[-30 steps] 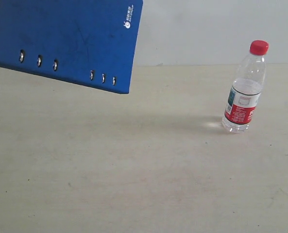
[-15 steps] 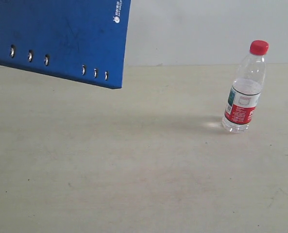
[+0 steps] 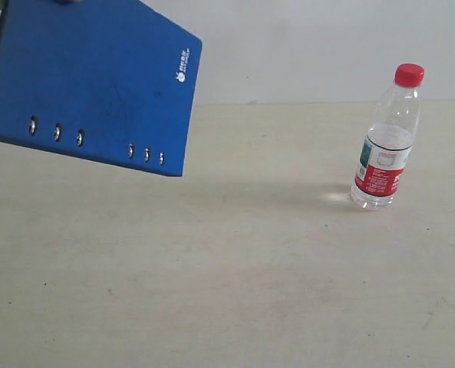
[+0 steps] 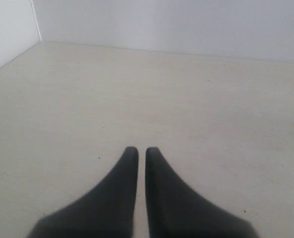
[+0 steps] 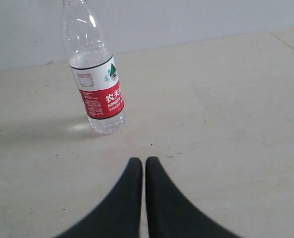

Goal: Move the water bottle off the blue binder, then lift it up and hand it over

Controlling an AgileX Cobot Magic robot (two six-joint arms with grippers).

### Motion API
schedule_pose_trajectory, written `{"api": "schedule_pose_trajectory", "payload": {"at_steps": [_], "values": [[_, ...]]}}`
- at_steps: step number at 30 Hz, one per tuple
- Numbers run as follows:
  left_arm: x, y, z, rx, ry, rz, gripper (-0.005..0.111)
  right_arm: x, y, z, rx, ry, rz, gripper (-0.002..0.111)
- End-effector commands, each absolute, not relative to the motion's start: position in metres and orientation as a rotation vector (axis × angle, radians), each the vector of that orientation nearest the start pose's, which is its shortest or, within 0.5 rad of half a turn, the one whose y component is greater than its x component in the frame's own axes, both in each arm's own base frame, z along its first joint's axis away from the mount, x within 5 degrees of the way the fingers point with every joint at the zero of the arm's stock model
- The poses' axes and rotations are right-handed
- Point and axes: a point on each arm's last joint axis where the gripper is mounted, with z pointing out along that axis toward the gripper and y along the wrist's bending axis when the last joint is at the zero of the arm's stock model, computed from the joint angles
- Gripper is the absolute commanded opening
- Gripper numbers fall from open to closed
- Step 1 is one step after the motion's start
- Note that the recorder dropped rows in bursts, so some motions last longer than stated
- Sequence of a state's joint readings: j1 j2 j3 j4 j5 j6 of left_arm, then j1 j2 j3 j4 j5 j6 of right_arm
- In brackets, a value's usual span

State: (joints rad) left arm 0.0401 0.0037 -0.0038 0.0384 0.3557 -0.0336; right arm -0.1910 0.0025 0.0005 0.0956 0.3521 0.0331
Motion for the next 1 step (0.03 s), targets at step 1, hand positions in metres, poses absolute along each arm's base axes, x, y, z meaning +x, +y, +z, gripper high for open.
{"api": "schedule_pose_trajectory", "payload": {"at_steps": [1], "values": [[0.0535,0.0032,0.1825,-0.033,1.824,0.046,0.005,0.0531,-0.0077,0.1828,0.261,1.802,-0.029,0.000]]}}
